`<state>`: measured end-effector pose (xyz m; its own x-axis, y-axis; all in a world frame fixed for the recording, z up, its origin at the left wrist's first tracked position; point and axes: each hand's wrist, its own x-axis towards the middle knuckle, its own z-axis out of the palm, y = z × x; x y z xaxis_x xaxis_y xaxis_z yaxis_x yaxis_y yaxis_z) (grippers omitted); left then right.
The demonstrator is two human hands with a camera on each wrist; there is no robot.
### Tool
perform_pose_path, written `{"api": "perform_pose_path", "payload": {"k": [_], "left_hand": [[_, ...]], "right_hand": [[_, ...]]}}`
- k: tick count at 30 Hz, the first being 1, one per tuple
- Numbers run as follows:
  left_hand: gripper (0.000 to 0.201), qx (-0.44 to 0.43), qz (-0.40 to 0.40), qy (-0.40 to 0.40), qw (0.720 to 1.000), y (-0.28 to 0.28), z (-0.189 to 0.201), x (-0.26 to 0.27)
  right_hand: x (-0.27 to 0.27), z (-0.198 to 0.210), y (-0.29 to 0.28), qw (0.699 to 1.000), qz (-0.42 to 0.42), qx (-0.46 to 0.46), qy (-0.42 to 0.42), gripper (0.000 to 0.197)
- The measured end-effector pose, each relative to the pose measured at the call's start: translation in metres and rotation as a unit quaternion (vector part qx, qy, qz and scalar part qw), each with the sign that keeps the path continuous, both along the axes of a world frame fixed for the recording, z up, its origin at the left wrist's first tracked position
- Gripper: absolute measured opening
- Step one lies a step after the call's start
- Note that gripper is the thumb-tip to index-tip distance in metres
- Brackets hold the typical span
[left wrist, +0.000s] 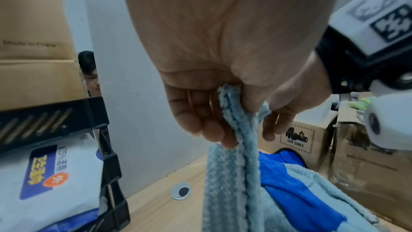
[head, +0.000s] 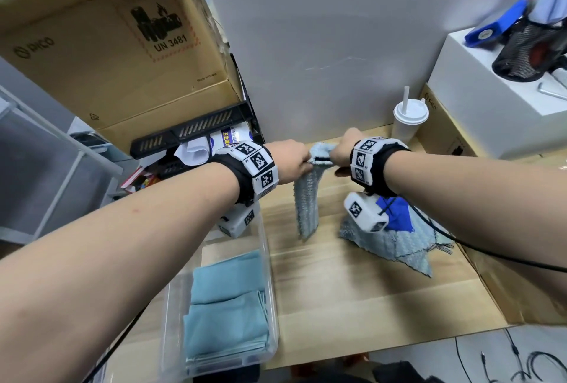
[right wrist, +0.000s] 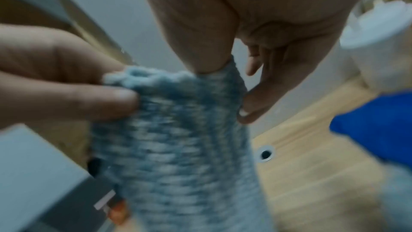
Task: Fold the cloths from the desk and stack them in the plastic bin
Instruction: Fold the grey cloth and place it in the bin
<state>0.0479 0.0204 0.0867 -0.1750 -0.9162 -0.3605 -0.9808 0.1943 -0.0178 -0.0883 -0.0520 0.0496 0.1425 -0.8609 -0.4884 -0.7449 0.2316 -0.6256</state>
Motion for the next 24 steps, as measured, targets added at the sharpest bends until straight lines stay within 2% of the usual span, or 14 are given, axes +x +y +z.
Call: {"api": "perform_pose_path", "payload": {"k": [2,5,7,8,10,11,12,13,15,17,19,24], "left_hand": [[0.032,0.015,-0.005,-0.016,1.000,0.002,0.000,0.006],[0.032,0.031,0.013,-0.013,0.999,0.004,-0.004,0.018],[0.033,0.019,0.033,-0.021,0.999,0.006,-0.006,0.022],[0.032,0.014,0.043,-0.025,0.999,0.007,-0.006,0.024],[0.029,0.009,0.053,-0.025,0.998,0.008,-0.006,0.026],[0.028,0.010,0.055,-0.025,0.998,0.008,-0.006,0.028],[0.027,0.013,0.057,-0.026,0.998,0.008,-0.005,0.029],[0.027,0.017,0.062,-0.027,0.998,0.007,-0.005,0.031],[0.029,0.022,0.070,-0.028,0.997,0.008,-0.005,0.035],[0.031,0.020,0.079,-0.027,0.996,0.009,-0.005,0.038],[0.033,0.009,0.089,-0.027,0.996,0.011,-0.004,0.043],[0.036,-0.052,0.113,-0.015,0.992,0.007,0.007,0.057]], "right_hand": [[-0.011,-0.010,-0.013,0.997,0.023,-0.064,0.046,0.028],[-0.019,-0.006,-0.015,0.993,0.061,-0.101,0.011,0.022],[-0.020,-0.003,-0.012,0.979,0.136,-0.151,0.008,0.023],[-0.021,0.000,-0.010,0.966,0.192,-0.173,0.027,0.022],[-0.019,0.007,-0.004,0.915,0.312,-0.221,0.125,0.023],[-0.018,0.007,-0.002,0.896,0.340,-0.235,0.160,0.022],[-0.018,0.009,-0.001,0.892,0.342,-0.243,0.170,0.021],[-0.017,0.010,-0.001,0.906,0.319,-0.229,0.159,0.019],[-0.015,0.014,0.000,0.954,0.247,-0.151,0.082,0.016],[-0.014,0.018,0.002,0.981,0.183,-0.063,-0.017,0.022],[-0.011,0.021,0.002,0.987,0.138,-0.026,-0.073,0.024],[-0.001,0.037,-0.003,0.987,0.074,-0.040,-0.134,0.032]]}}
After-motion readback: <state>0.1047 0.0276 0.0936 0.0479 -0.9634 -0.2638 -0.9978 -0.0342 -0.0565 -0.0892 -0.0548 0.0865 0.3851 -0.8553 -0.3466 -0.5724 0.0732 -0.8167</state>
